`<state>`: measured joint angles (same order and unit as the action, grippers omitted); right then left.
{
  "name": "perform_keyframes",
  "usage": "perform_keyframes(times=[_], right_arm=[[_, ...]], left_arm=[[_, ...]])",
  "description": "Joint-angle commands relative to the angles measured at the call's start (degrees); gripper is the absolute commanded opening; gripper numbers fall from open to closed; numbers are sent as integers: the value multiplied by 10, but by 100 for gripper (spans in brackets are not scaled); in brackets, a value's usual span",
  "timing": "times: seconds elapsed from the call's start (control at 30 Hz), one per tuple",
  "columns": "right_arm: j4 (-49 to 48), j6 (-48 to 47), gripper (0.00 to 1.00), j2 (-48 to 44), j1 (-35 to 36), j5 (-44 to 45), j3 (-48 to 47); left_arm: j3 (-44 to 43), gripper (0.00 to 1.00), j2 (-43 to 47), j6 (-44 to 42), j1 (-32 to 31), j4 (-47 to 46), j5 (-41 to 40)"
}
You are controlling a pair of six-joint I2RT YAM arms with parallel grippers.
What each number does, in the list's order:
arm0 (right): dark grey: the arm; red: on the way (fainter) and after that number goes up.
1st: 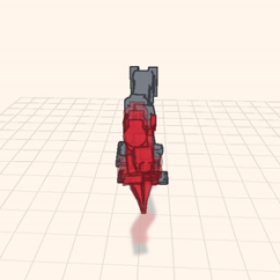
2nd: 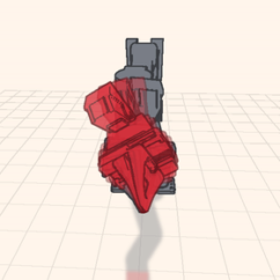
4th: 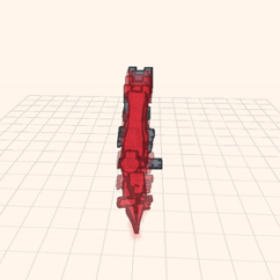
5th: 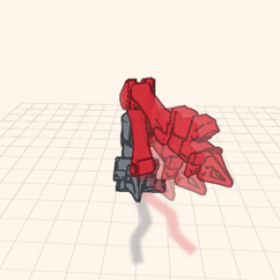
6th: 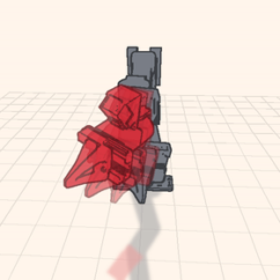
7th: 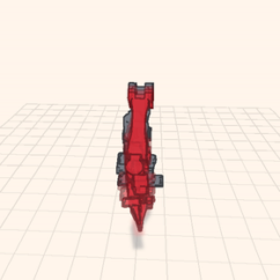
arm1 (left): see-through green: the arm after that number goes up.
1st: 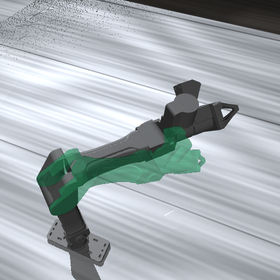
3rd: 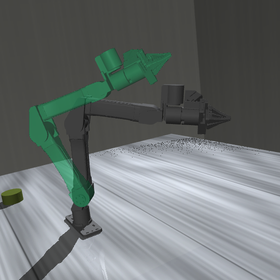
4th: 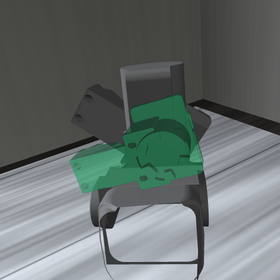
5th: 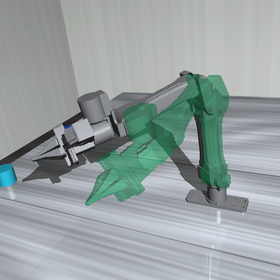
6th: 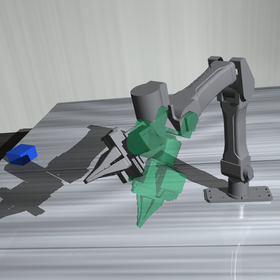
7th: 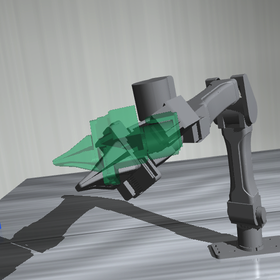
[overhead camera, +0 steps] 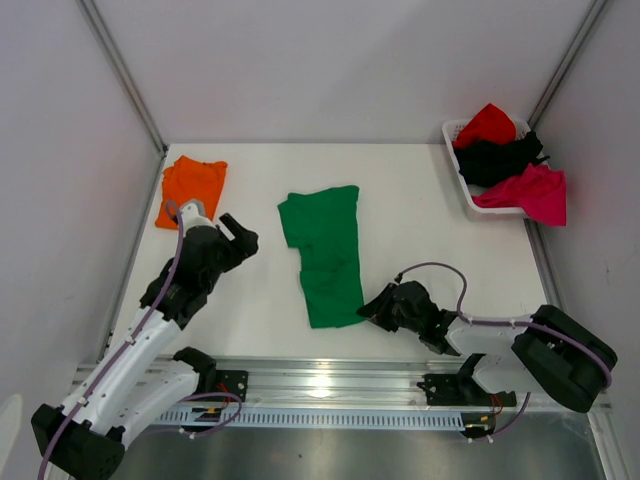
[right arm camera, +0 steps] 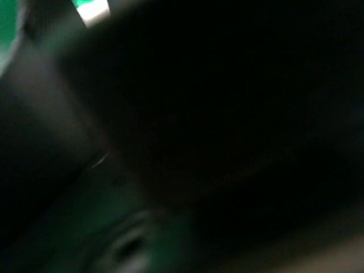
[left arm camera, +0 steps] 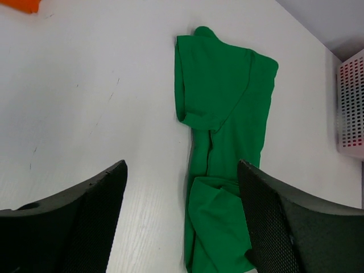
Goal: Fold and stack the t-shirts
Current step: Fold the tshirt
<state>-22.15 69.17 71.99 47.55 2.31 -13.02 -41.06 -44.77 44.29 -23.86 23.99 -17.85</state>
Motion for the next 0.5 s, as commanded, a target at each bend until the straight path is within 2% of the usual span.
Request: perform_keyframes(times=[0.0,0.13,0.27,0.47], right_arm=[[4,-14,20,12,0,-10,4],[-6,-17,10,25,-3,-15,4],[-17,-19,10,39,-3,-16,4],[-43,-23,4,61,-4,-41,4]], left_arm=[[-22,80,-10,44,7,34,3],[-23,76,-68,71,7,65,56],[8,69,-138,91,1,45,162],[69,69,-159,122,-69,-7,194]])
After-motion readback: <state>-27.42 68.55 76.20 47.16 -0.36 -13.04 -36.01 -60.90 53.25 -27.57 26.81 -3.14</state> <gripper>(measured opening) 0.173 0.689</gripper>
